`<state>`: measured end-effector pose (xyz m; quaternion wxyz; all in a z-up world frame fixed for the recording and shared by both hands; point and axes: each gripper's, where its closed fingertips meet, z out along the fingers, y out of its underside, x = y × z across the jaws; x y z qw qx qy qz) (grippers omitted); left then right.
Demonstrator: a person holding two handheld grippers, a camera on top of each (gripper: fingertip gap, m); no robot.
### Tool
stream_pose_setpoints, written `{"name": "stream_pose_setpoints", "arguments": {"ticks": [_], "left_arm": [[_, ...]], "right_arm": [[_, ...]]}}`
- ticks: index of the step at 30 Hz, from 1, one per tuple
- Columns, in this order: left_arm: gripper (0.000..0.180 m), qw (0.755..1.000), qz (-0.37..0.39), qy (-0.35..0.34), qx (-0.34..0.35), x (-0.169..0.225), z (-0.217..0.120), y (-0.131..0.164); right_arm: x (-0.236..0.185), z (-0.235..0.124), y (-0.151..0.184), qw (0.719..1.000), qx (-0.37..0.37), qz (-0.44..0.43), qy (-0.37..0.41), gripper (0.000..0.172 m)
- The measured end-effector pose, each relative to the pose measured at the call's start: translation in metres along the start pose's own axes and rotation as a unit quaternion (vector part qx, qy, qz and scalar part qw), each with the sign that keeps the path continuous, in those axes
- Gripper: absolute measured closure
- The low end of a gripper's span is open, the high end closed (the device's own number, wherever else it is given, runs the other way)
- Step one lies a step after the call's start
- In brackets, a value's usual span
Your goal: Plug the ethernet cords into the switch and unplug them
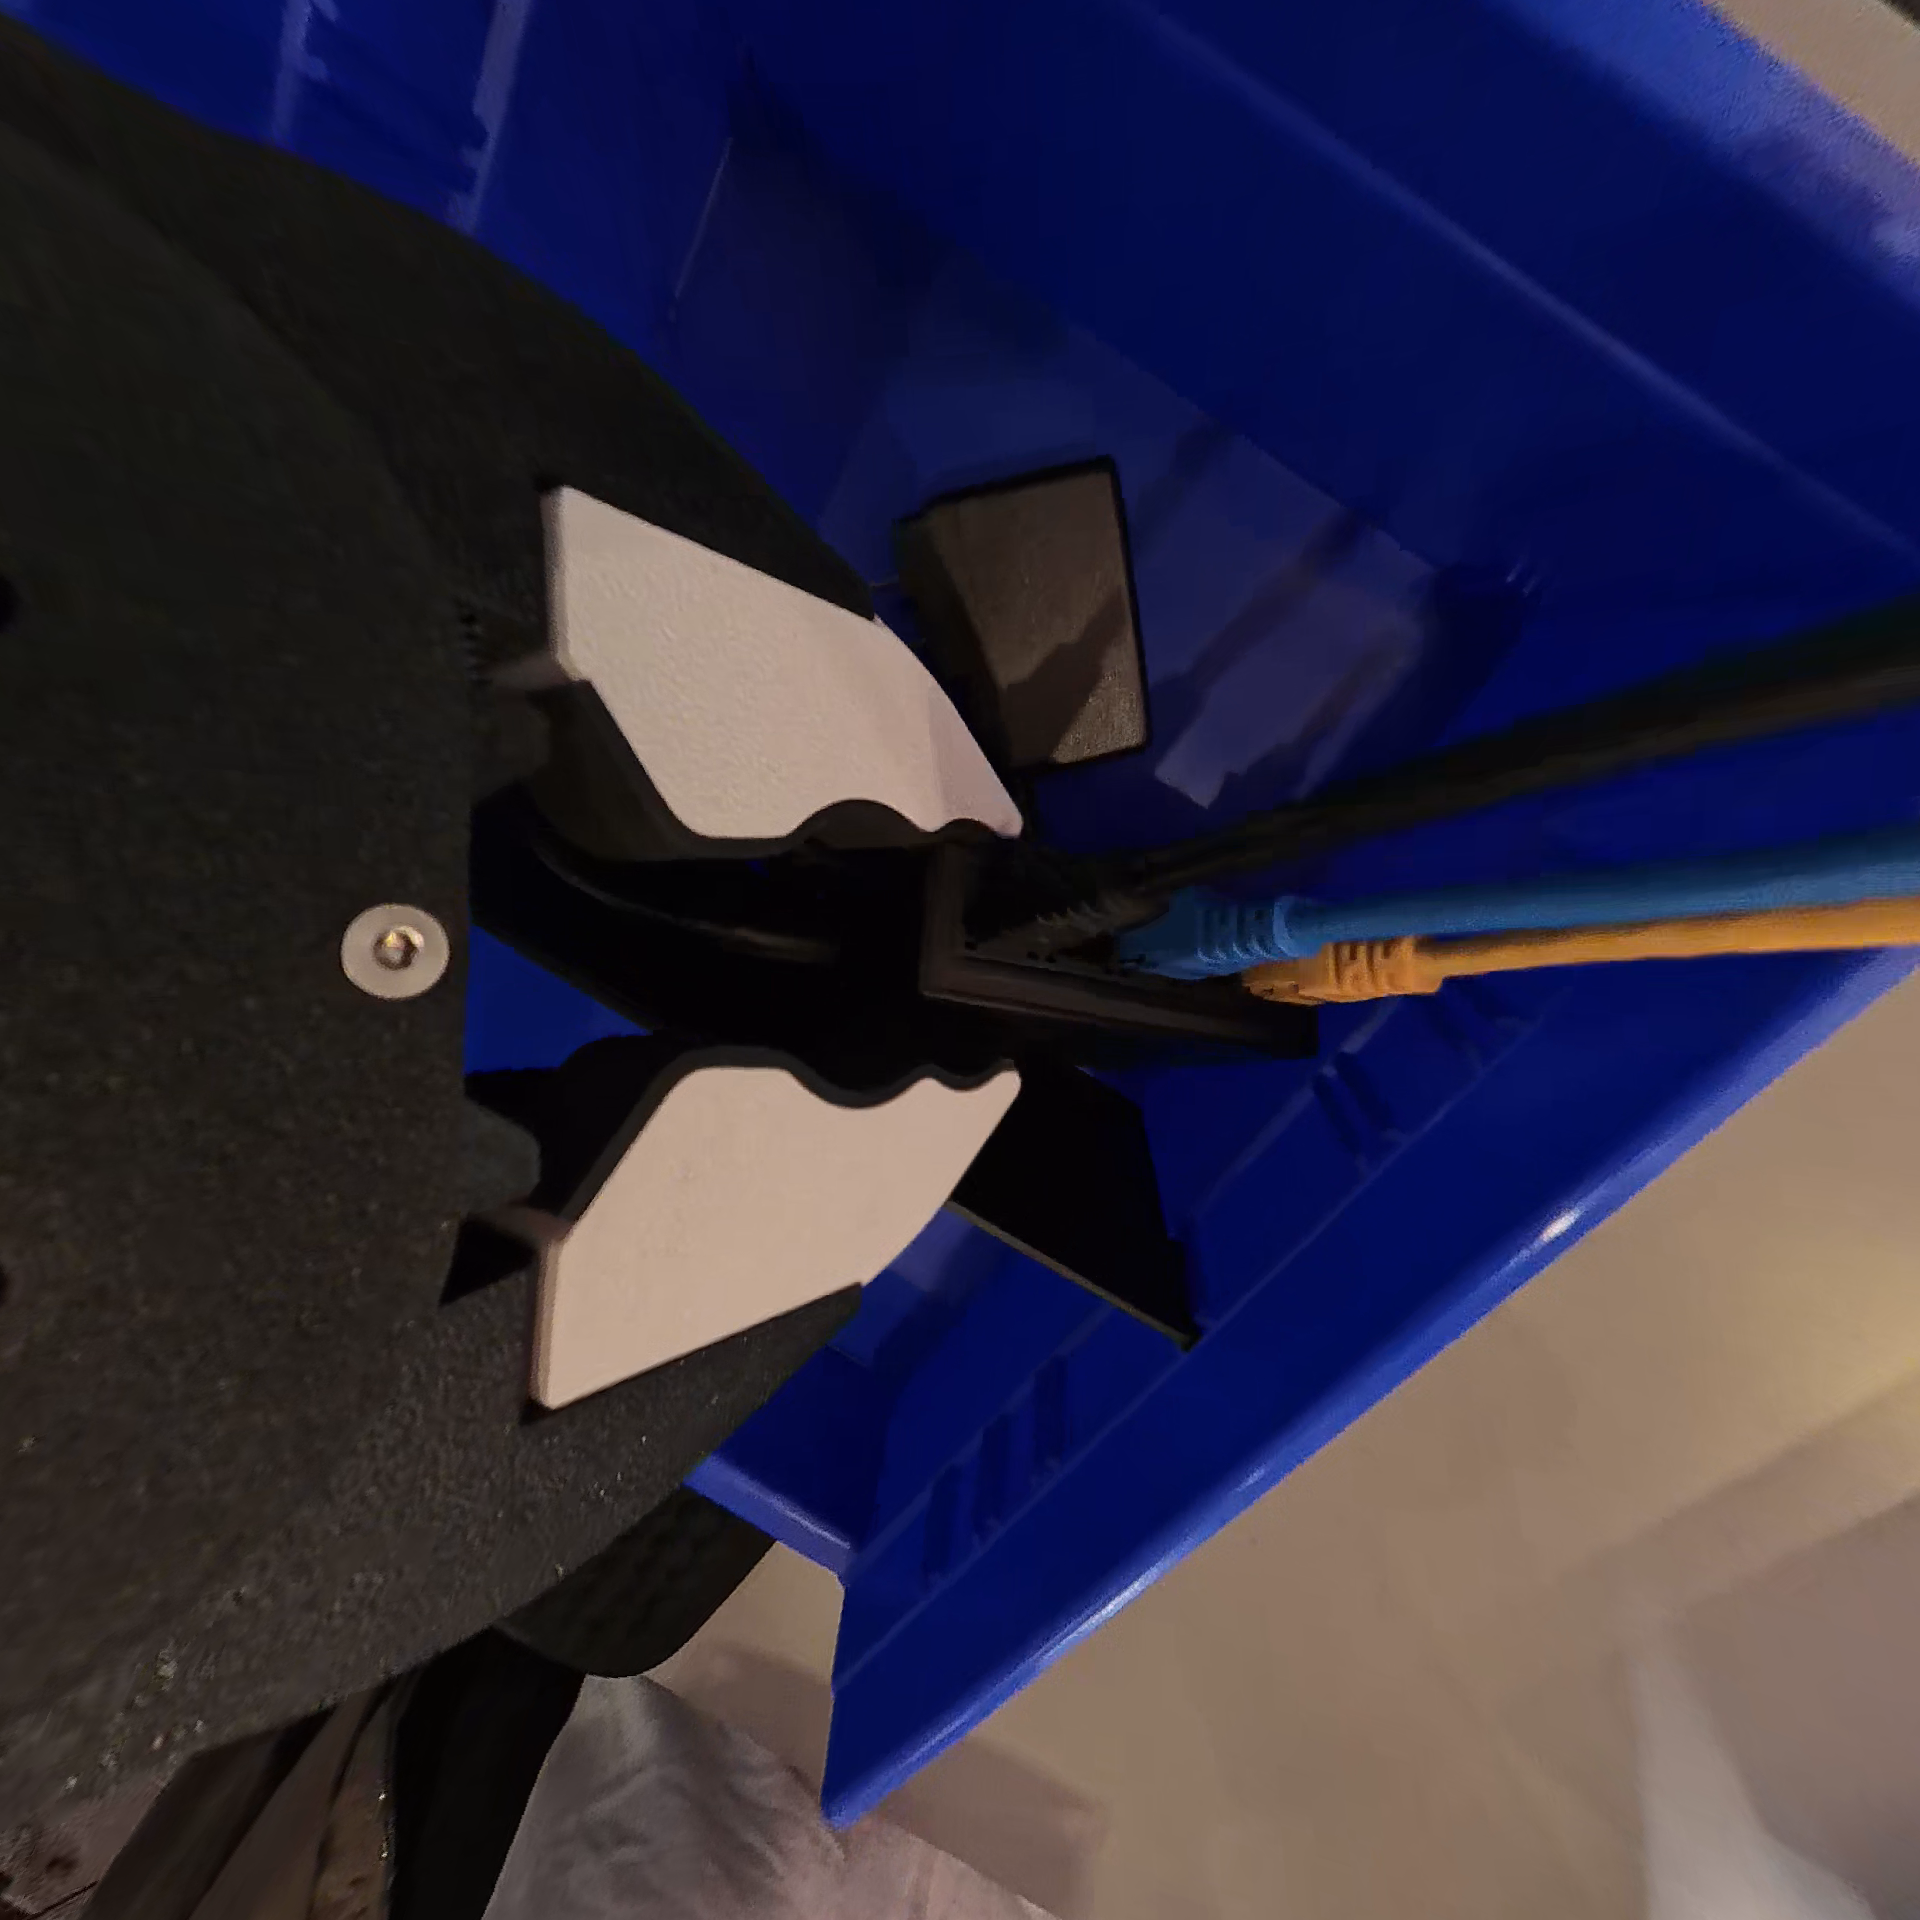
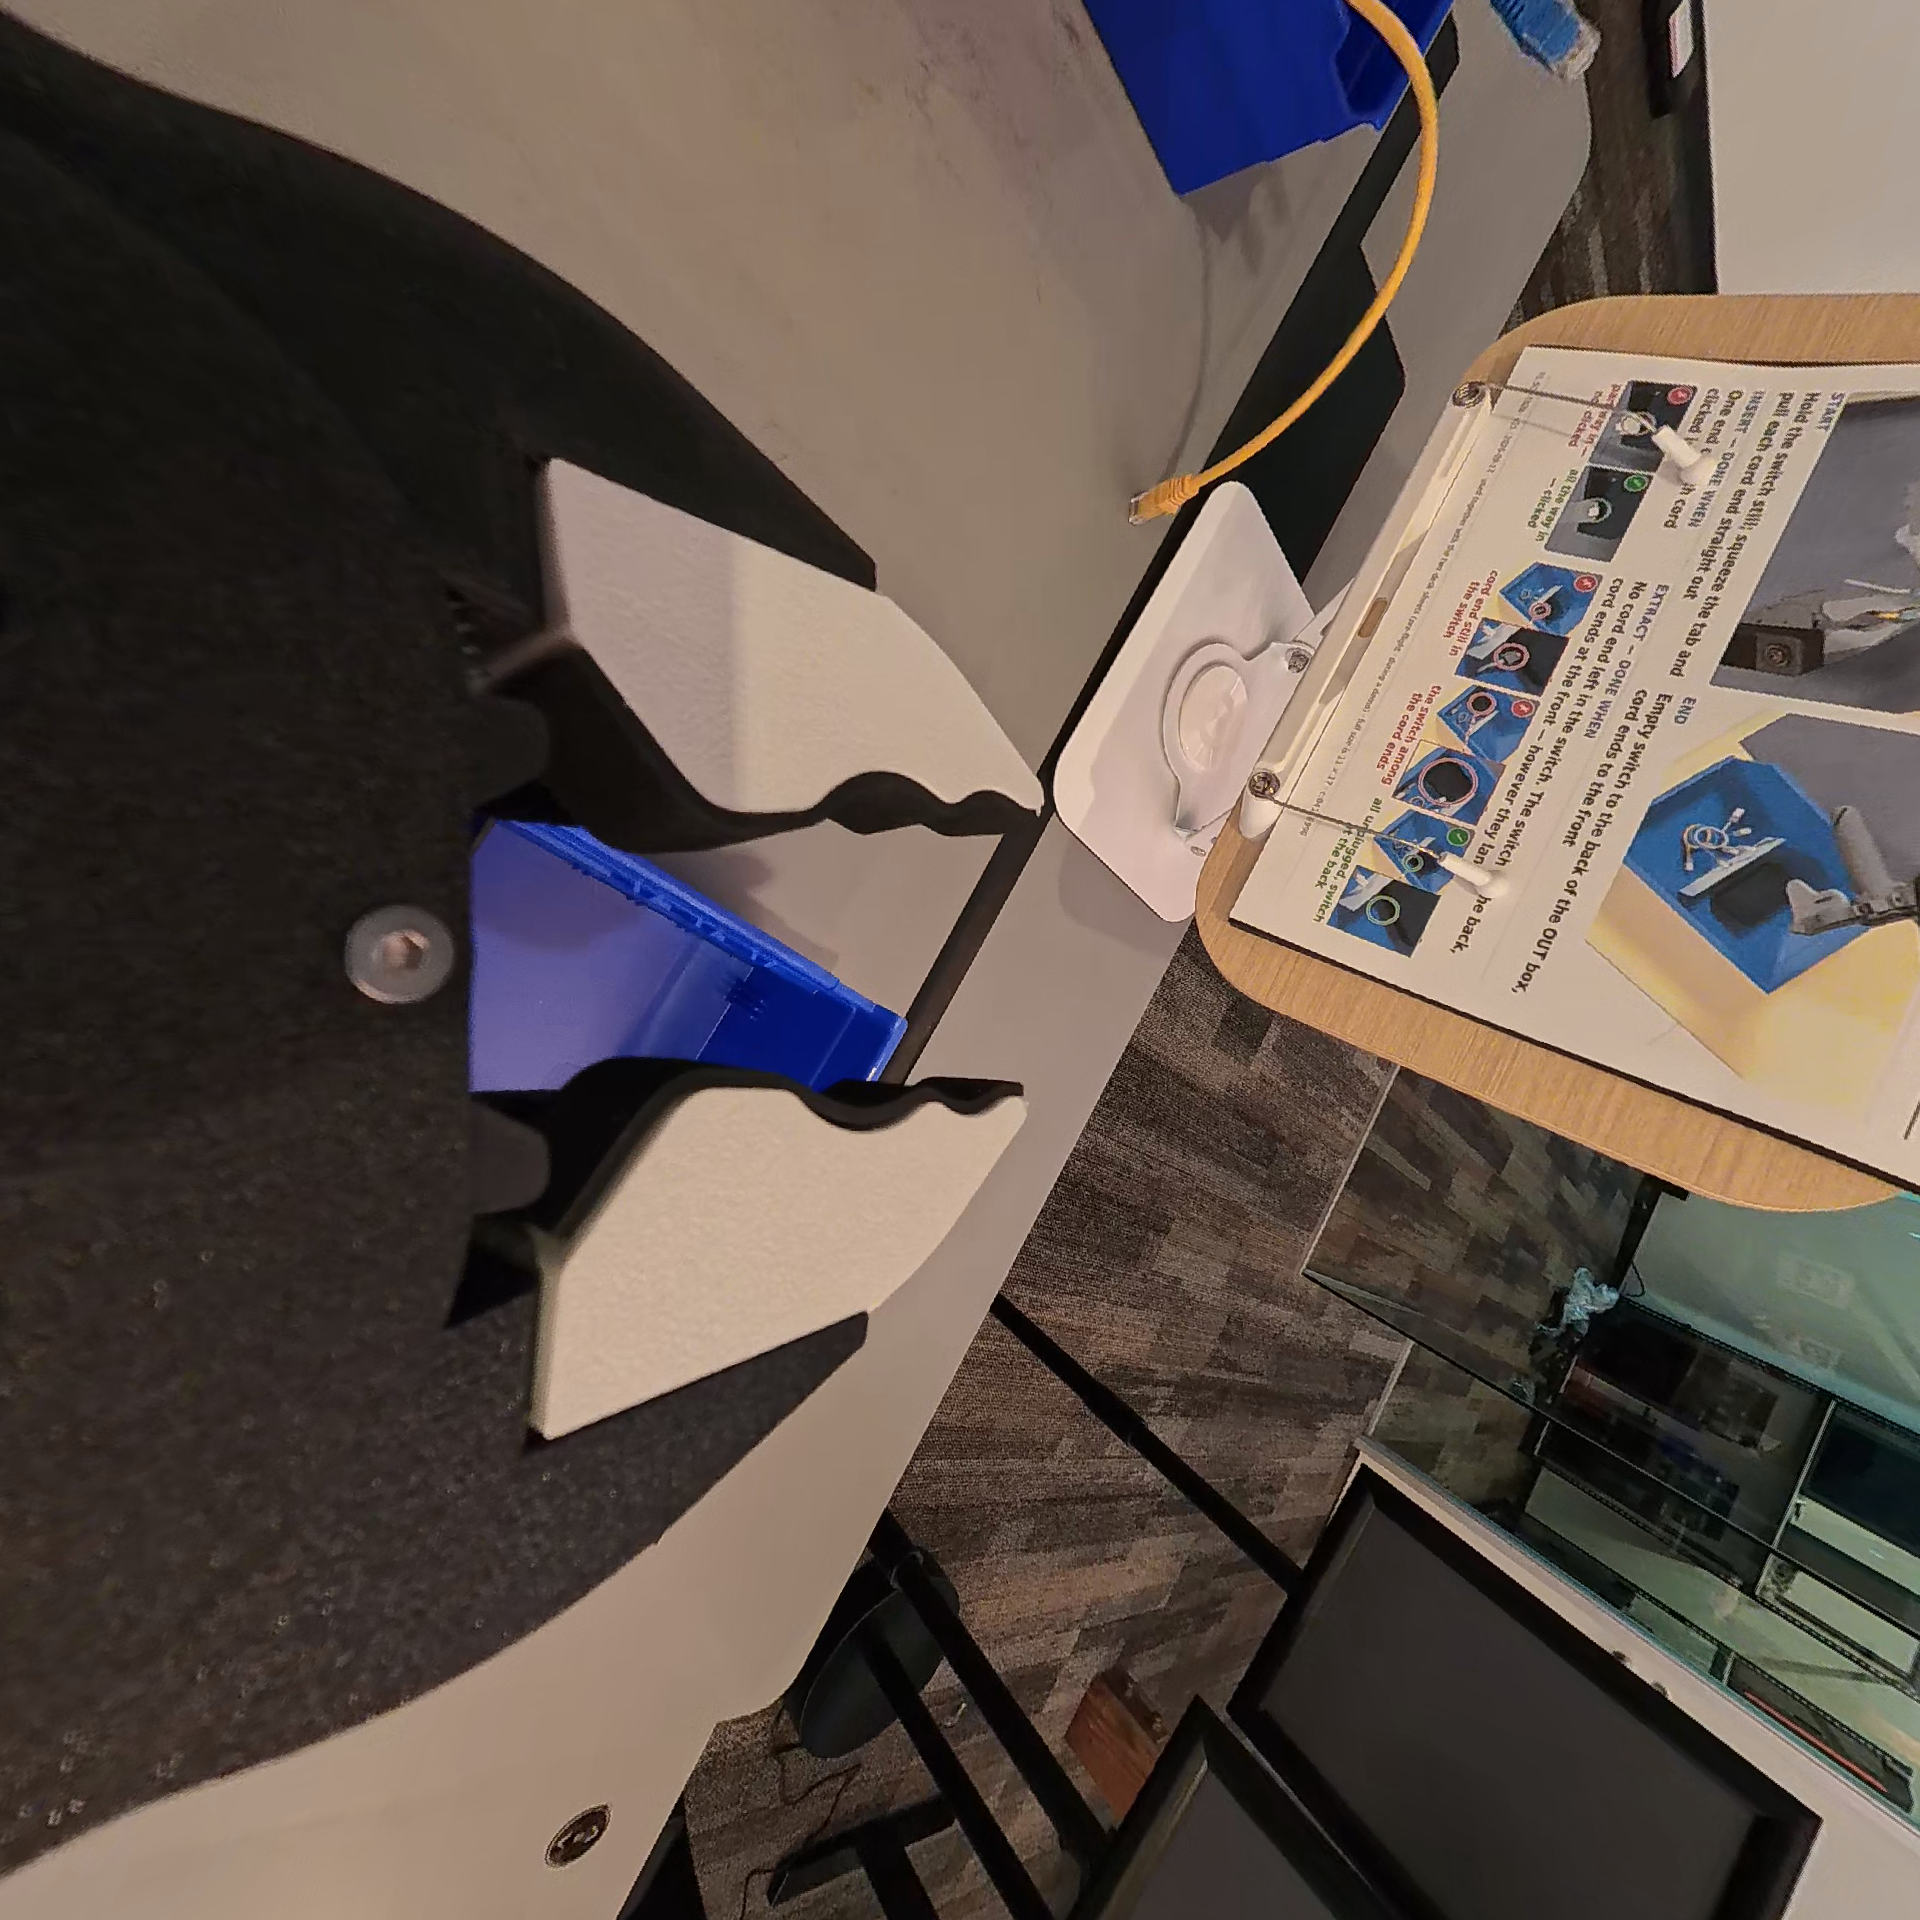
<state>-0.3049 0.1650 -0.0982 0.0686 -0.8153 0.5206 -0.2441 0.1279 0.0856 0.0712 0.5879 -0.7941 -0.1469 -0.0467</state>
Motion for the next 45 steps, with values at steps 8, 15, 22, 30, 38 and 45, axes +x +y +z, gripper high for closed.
{"name": "stream_pose_setpoints", "arguments": {"ticks": [8, 15, 22, 30, 38, 45], "left_arm": [[0.149, 1.0, 0.02, -0.008, 0.014, 0.002, 0.003, -0.004], [0.153, 0.998, 0.034, -0.03, 0.032, 0.003, -0.004, -0.004], [0.153, 0.995, 0.047, -0.079, 0.045, -0.001, -0.018, -0.001], [0.153, 0.979, 0.079, -0.177, 0.07, -0.005, -0.036, -0.002], [0.154, 0.954, 0.118, -0.247, 0.123, 0.004, -0.059, -0.015], [0.154, 0.936, 0.151, -0.283, 0.148, 0.023, -0.077, -0.029]], "right_arm": [[0.003, 0.0, 0.0, 1.0, 0.001, 0.003, 0.001, 0.128], [0.001, 0.001, 0.002, 1.0, -0.002, 0.003, -0.002, 0.128], [-0.001, 0.003, 0.003, 1.0, -0.004, 0.003, -0.005, 0.128], [-0.005, 0.005, 0.003, 1.0, -0.005, 0.001, -0.011, 0.128], [-0.014, 0.011, 0.005, 1.0, -0.011, -0.008, -0.019, 0.128], [-0.026, 0.019, 0.008, 0.999, -0.018, -0.017, -0.032, 0.128]]}}
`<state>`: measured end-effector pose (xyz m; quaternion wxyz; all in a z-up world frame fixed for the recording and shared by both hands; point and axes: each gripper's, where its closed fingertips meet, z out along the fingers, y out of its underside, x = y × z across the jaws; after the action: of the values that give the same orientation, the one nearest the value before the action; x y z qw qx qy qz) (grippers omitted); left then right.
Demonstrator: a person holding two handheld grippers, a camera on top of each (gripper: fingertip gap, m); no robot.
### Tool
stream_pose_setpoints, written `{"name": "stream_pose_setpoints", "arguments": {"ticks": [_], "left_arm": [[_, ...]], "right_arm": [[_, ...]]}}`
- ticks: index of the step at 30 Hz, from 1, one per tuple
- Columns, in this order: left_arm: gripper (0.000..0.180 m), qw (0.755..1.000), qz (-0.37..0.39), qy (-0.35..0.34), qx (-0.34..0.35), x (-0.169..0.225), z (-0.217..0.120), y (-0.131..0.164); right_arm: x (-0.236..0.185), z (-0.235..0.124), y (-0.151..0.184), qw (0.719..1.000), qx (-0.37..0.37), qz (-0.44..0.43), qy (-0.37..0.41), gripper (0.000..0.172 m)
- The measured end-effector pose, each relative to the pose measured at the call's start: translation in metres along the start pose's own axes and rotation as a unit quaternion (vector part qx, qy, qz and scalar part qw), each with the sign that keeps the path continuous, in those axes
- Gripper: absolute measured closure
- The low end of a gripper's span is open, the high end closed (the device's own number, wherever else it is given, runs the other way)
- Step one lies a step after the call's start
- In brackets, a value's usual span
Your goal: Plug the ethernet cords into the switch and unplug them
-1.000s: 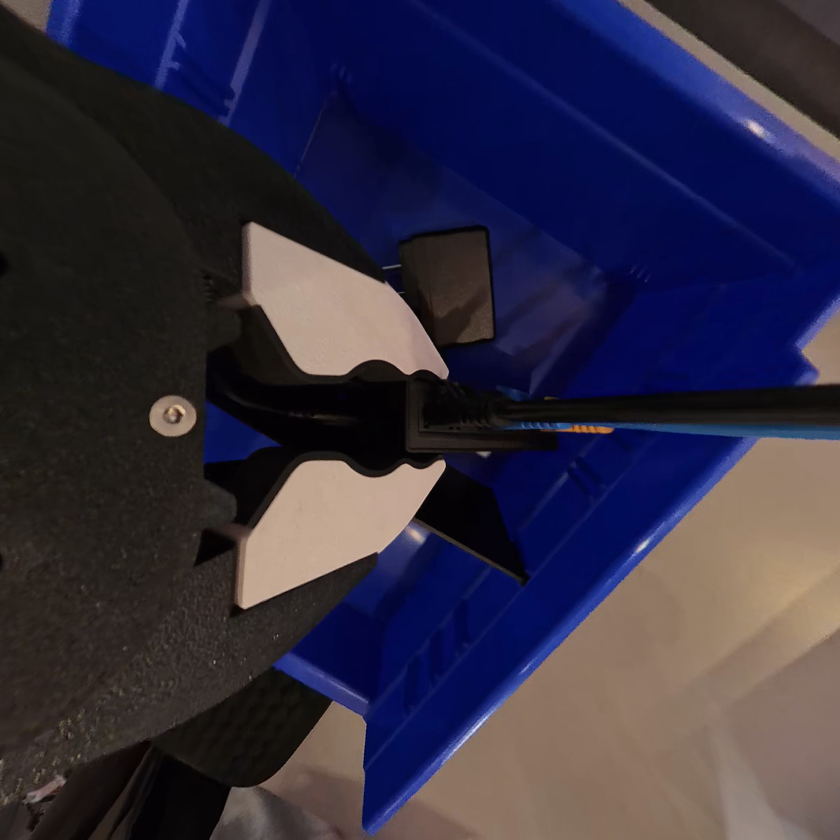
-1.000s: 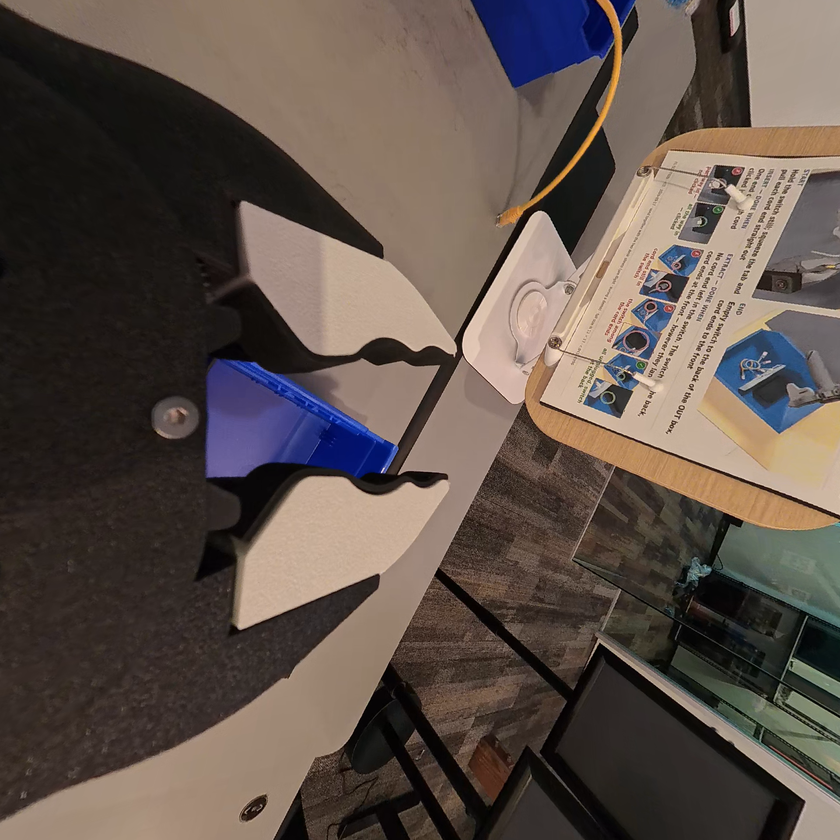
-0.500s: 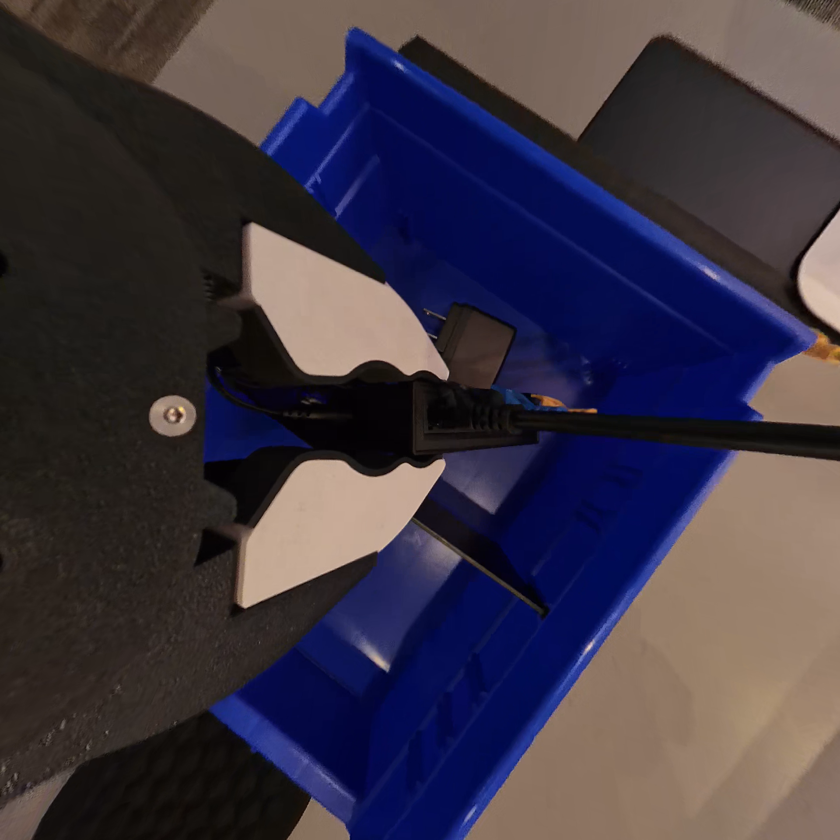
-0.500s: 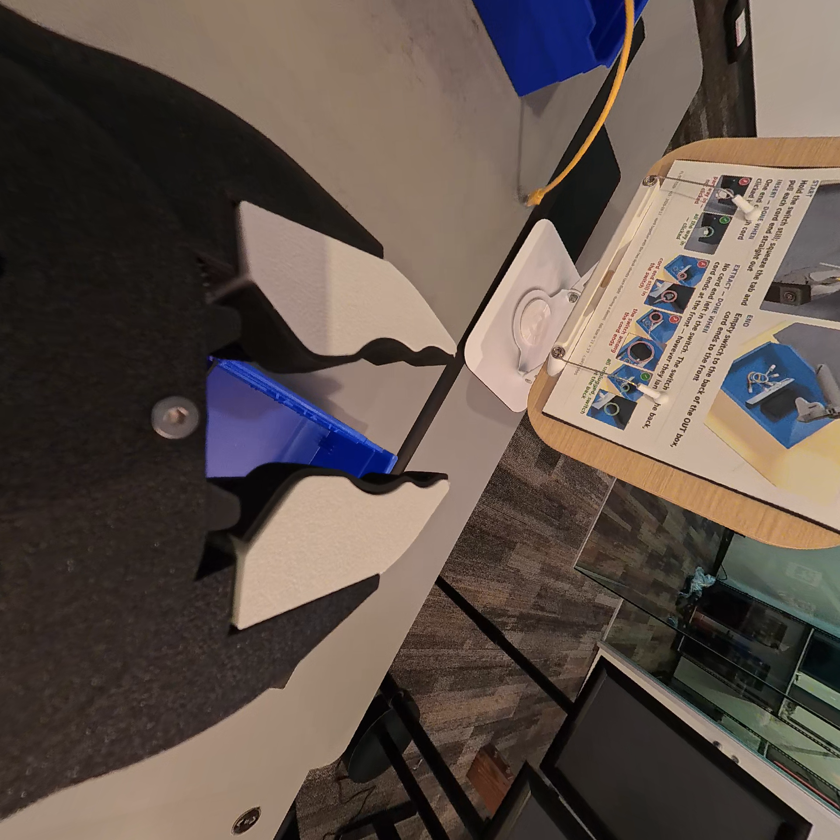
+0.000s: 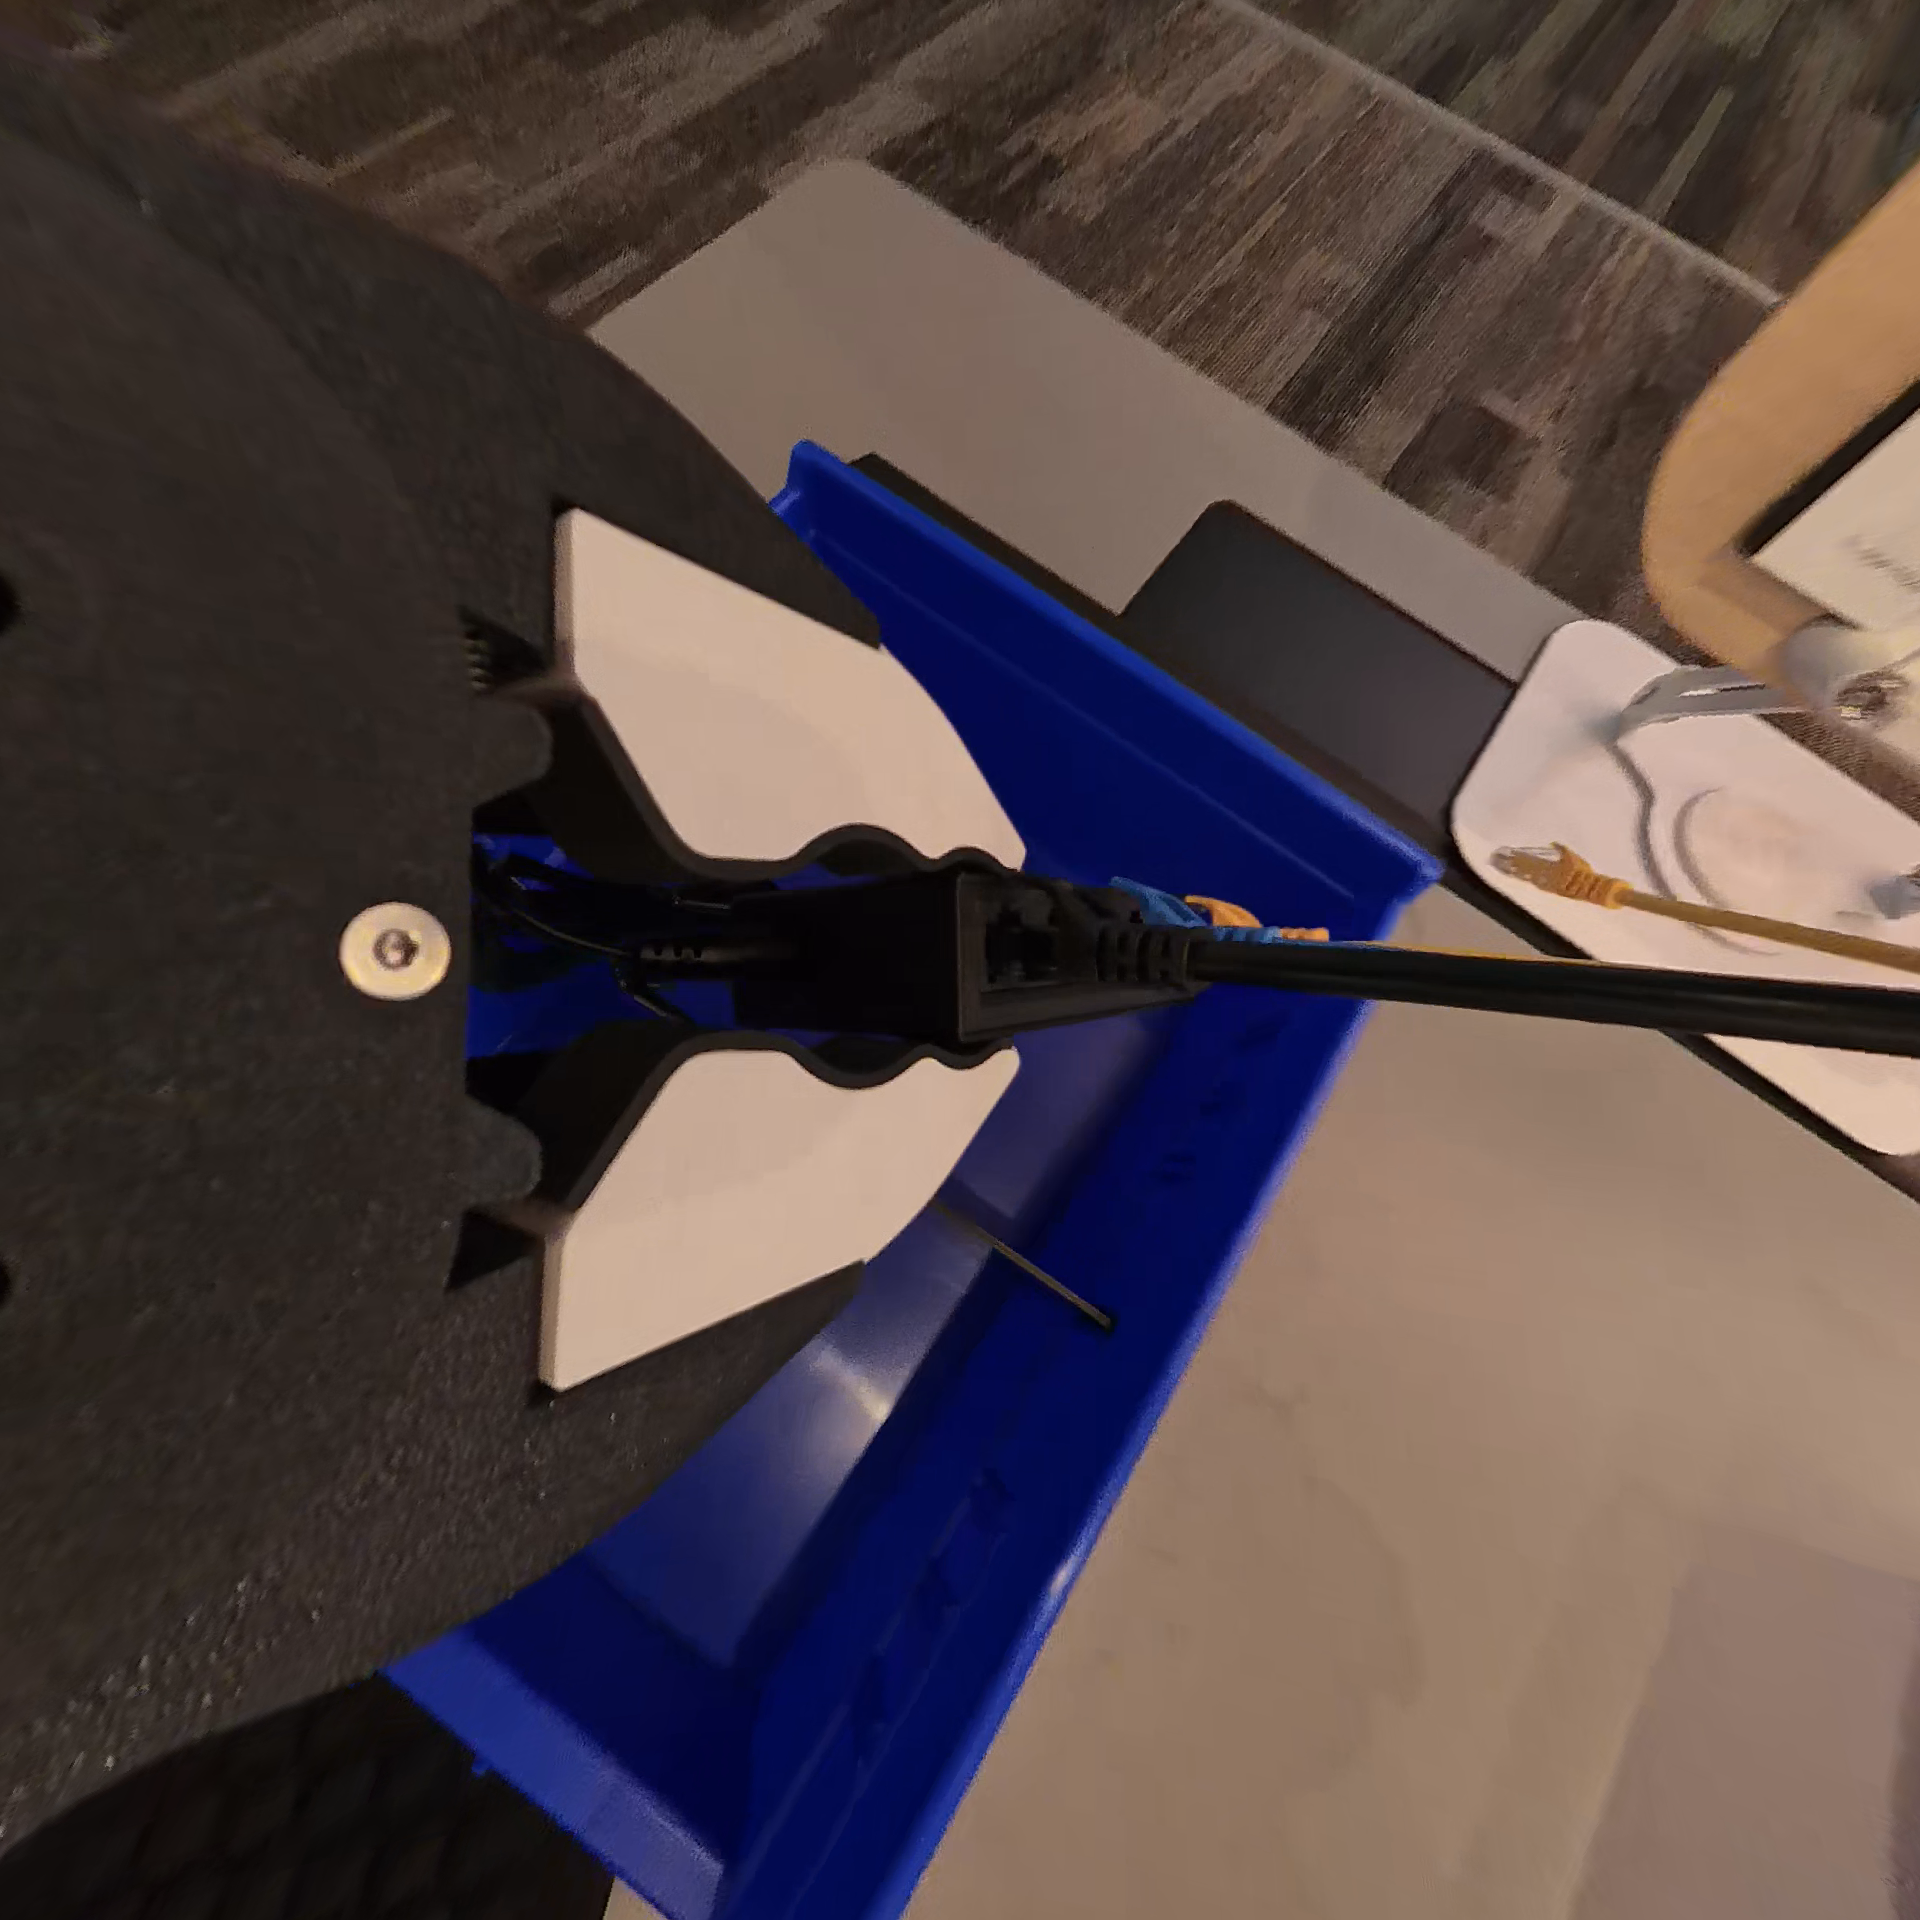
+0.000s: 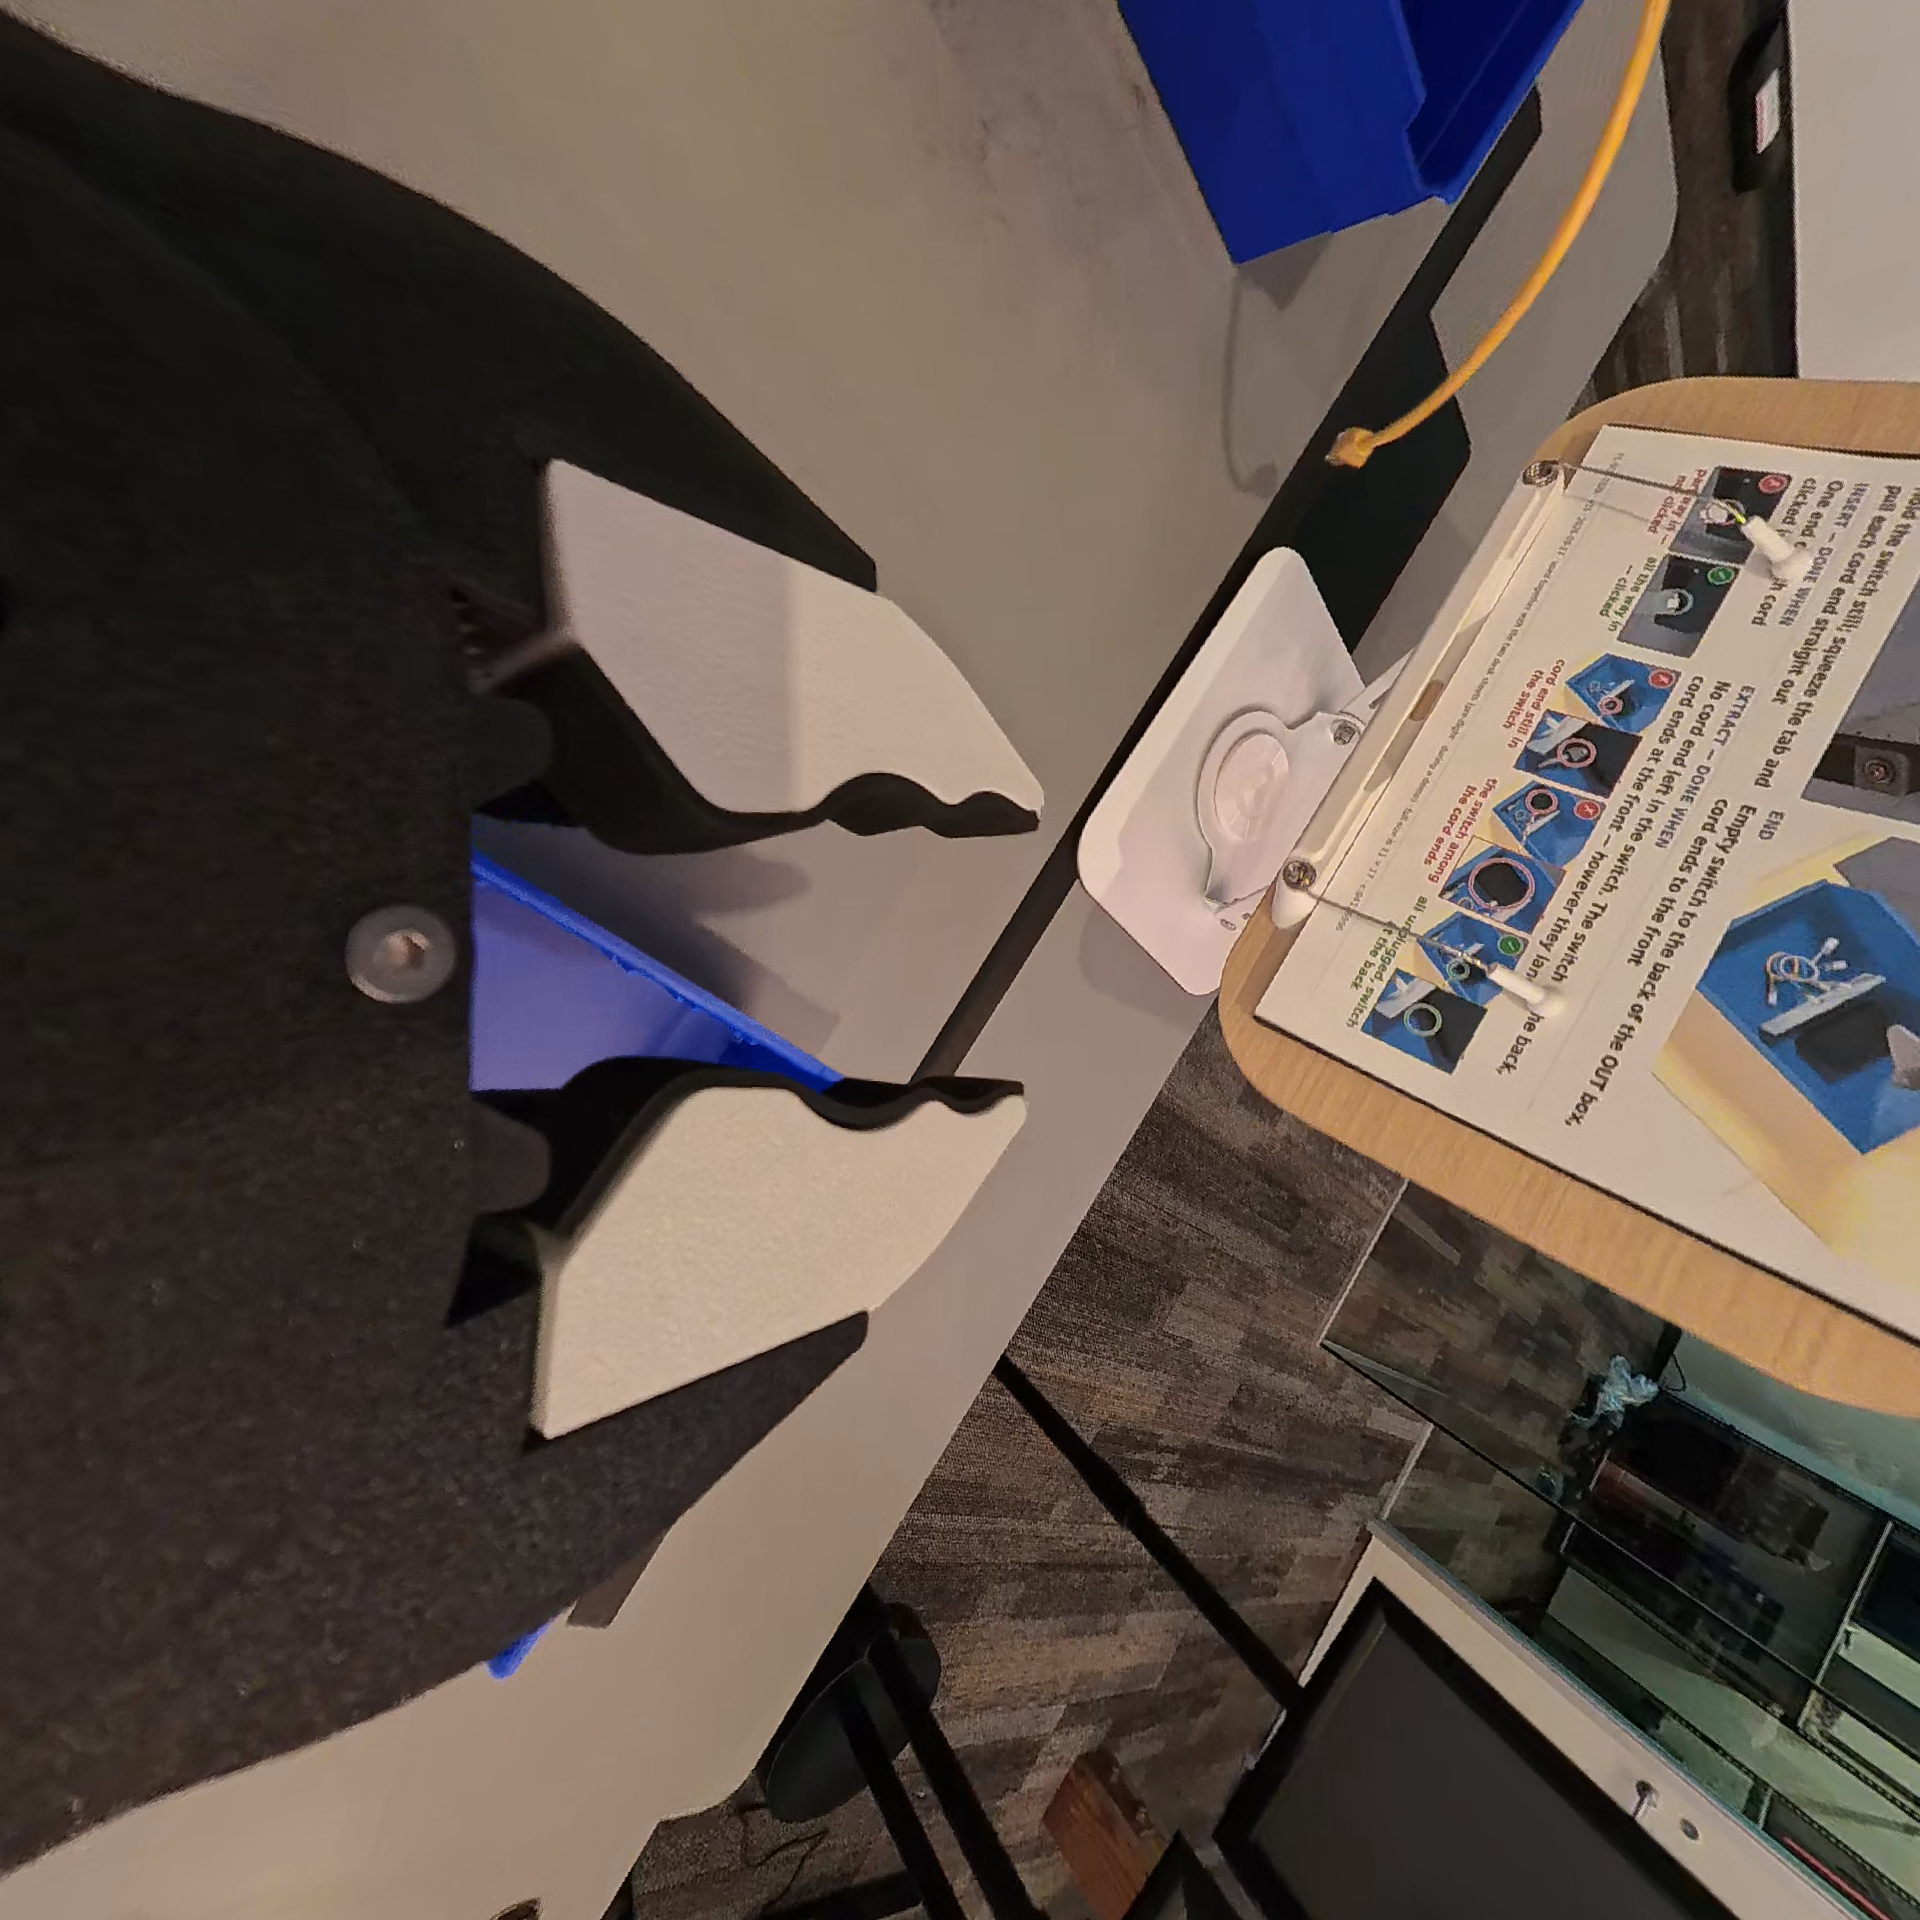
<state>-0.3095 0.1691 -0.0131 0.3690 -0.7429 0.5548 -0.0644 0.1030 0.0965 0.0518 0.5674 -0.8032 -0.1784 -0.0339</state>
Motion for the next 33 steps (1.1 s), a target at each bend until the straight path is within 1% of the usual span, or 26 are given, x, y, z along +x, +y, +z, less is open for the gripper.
{"name": "stream_pose_setpoints", "arguments": {"ticks": [3, 7, 11, 14, 17, 21, 24, 28, 33], "left_arm": [[0.153, 1.0, 0.017, -0.012, 0.021, 0.006, -0.01, -0.019], [0.153, 0.999, 0.033, -0.015, 0.039, 0.013, -0.02, -0.038], [0.154, 0.997, 0.05, -0.015, 0.061, 0.025, -0.032, -0.059], [0.154, 0.995, 0.059, -0.008, 0.083, 0.036, -0.039, -0.075], [0.154, 0.992, 0.07, 0.0, 0.103, 0.048, -0.044, -0.089], [0.154, 0.988, 0.08, 0.025, 0.13, 0.072, -0.049, -0.108], [0.154, 0.984, 0.096, 0.036, 0.145, 0.09, -0.051, -0.12], [0.154, 0.979, 0.107, 0.054, 0.165, 0.111, -0.052, -0.132], [0.154, 0.972, 0.127, 0.066, 0.186, 0.137, -0.054, -0.145]], "right_arm": [[-0.012, 0.005, -0.002, 1.0, 0.004, -0.019, -0.014, 0.128], [-0.038, 0.012, -0.007, 0.997, 0.021, -0.052, -0.053, 0.128], [-0.083, 0.013, -0.017, 0.984, 0.061, -0.096, -0.134, 0.128], [-0.125, 0.01, -0.02, 0.965, 0.086, -0.117, -0.218, 0.128], [-0.167, 0.005, -0.019, 0.94, 0.103, -0.13, -0.298, 0.128], [-0.208, -0.005, -0.021, 0.912, 0.139, -0.148, -0.355, 0.128], [-0.223, -0.008, -0.021, 0.905, 0.145, -0.173, -0.36, 0.126], [-0.223, -0.008, -0.022, 0.907, 0.151, -0.19, -0.343, 0.12], [-0.22, -0.016, -0.036, 0.902, 0.201, -0.18, -0.336, 0.114]]}}
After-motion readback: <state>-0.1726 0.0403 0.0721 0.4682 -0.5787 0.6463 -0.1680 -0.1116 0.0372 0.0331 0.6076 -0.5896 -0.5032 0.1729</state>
